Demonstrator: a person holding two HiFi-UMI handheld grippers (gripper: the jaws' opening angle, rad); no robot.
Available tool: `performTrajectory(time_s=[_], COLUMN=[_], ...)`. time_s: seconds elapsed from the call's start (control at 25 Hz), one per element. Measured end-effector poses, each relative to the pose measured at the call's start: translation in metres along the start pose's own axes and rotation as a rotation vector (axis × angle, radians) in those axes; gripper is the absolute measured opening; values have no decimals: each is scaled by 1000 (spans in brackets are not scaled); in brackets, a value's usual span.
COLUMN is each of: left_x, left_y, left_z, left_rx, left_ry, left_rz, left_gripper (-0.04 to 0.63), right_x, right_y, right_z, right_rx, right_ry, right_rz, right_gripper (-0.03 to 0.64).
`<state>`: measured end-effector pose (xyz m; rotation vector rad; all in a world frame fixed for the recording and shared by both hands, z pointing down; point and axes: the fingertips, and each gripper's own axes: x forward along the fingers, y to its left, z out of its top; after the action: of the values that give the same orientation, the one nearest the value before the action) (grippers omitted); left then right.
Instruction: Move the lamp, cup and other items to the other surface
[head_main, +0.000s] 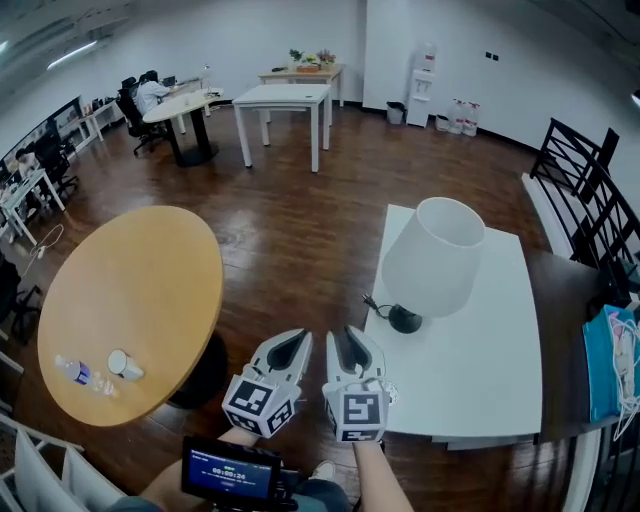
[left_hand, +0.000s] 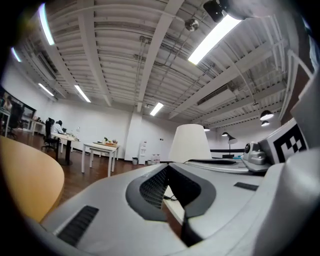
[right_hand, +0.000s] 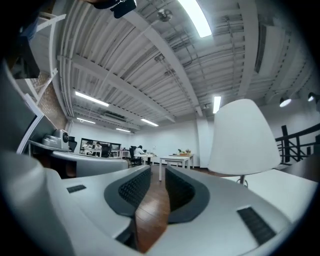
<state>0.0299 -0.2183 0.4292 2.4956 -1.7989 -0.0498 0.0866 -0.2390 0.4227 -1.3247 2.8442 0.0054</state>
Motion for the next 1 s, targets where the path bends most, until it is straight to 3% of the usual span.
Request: performTrajectory(time_s=[0.08,0.48,0.76,1.0], left_x=[10,31,56,103], left_y=[-15,-61,-54,-48], left_z=[-2,-1,-13,-38], left_rx=[-6,-43,-59,-53], left_ry=[0,14,16,14], left_rz=[-58,-310,-333,-301], left_gripper=[6,6,6,6], right_x=[-8,-41,-31,-4], right_y=[-15,-65,-102,-165], right_z=[-2,-10,-43,-79], right_rx=[-1,7,19,8], right_ry=[10,29,80,75], right_rz=[-63,-364,-436,-459], right_gripper=[155,229,265,295])
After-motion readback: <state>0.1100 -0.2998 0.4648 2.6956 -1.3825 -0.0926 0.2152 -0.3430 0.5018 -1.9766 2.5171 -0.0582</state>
